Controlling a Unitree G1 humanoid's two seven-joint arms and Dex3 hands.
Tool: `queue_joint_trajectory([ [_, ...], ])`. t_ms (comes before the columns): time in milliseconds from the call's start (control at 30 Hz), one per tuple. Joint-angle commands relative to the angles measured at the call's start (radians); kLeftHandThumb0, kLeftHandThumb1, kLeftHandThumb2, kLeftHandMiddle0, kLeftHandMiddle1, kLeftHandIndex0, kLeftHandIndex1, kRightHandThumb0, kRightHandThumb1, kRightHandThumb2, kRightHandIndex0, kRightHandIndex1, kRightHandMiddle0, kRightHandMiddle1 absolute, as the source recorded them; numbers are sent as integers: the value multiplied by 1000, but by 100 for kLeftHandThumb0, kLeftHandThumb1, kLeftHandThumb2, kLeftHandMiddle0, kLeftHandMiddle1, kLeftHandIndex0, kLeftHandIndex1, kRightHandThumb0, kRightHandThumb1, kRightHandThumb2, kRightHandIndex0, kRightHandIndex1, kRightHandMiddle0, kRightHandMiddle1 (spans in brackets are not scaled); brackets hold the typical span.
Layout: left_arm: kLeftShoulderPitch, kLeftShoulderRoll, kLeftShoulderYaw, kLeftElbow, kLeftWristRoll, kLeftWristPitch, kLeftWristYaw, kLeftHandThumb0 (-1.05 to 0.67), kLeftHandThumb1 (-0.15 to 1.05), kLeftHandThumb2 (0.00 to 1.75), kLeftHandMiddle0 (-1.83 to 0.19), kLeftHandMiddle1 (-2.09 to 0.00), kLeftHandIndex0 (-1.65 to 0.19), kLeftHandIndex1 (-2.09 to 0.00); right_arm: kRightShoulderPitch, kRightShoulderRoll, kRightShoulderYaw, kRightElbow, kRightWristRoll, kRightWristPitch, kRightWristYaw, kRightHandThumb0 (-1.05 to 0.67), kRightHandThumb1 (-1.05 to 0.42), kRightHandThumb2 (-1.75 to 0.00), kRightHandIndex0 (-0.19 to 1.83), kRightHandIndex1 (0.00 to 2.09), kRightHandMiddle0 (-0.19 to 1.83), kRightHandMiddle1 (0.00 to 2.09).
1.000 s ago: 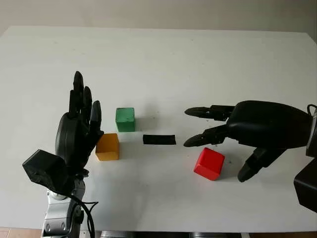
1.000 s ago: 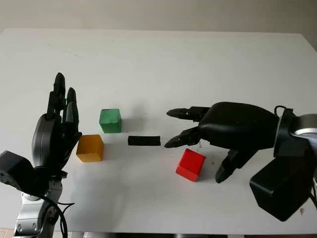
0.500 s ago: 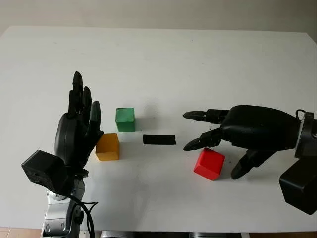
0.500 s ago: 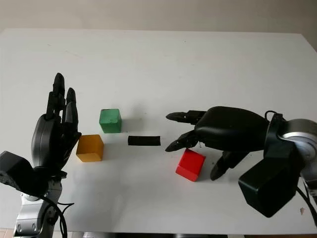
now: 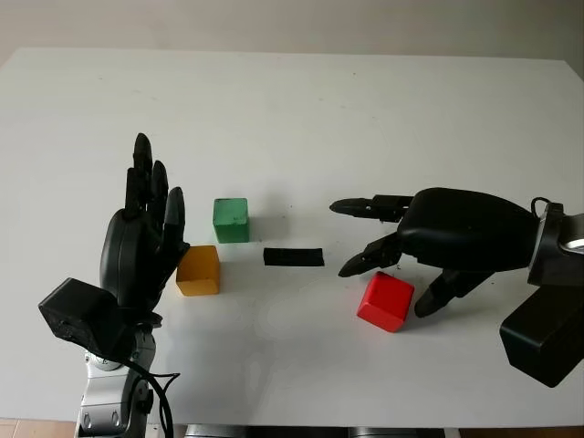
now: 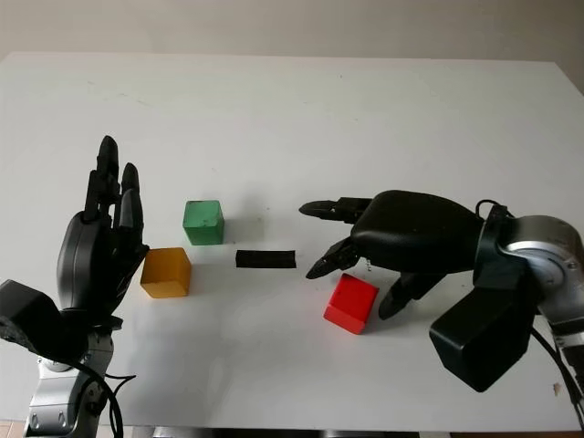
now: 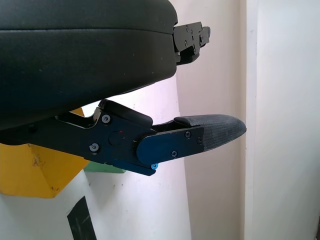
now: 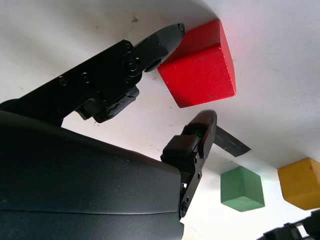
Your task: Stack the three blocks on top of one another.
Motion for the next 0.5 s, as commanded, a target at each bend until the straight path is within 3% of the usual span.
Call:
queue_joint_trajectory([
  [0, 11, 3, 4, -9, 1, -4, 0, -71, 105, 57, 15, -5, 15, -5, -15, 0, 8, 11, 6, -13, -5, -40, -75, -7, 13, 8, 94, 20],
  [233, 12, 0, 4, -16, -1, 5, 5, -71, 105, 57, 14, -5, 15, -5, -26, 0, 6, 39, 22, -52, -10, -39, -77, -6, 21, 11, 113, 27],
  [467, 9, 1, 3, -15, -3, 7, 2, -70, 105, 57, 16, -5, 16, -5, -22, -2, 9, 40, 62, -49, 6, -39, -76, -5, 26, 12, 115, 28],
])
